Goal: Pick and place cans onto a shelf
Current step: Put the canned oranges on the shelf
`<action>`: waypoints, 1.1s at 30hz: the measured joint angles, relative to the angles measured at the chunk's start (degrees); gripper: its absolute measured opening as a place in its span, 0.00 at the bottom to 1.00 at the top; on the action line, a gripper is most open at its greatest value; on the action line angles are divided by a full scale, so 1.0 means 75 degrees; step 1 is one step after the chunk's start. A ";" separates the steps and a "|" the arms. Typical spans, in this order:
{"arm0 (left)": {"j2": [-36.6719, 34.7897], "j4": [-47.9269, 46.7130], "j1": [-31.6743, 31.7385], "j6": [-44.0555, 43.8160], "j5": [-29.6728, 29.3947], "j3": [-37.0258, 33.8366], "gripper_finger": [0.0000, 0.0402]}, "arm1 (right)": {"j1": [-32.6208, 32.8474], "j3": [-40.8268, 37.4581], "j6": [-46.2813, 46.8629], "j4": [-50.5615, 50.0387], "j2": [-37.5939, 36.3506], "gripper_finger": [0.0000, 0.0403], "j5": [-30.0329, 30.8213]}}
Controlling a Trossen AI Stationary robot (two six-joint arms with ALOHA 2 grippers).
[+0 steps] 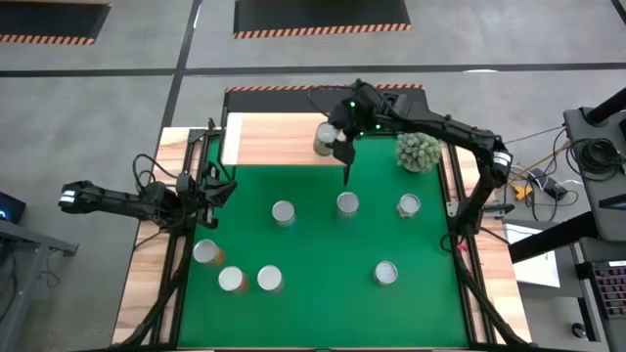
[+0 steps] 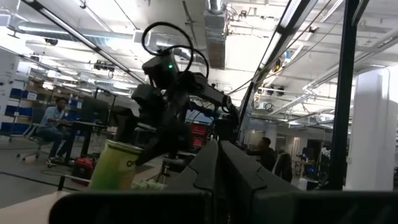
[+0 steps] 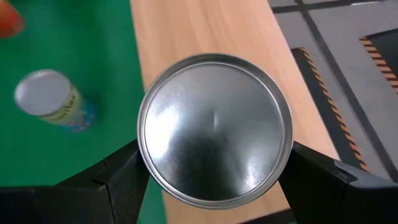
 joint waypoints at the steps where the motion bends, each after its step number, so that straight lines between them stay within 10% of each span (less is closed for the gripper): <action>1: 0.0000 0.0000 0.0000 0.0036 0.0000 0.0000 0.00 | -0.0030 -0.0040 -0.0015 0.0002 0.0000 0.73 -0.0096; 33: 0.0000 -0.0023 0.0000 0.0144 0.0000 0.0000 0.00 | -0.0035 -0.0220 -0.0250 0.0022 -0.0002 0.89 -0.0090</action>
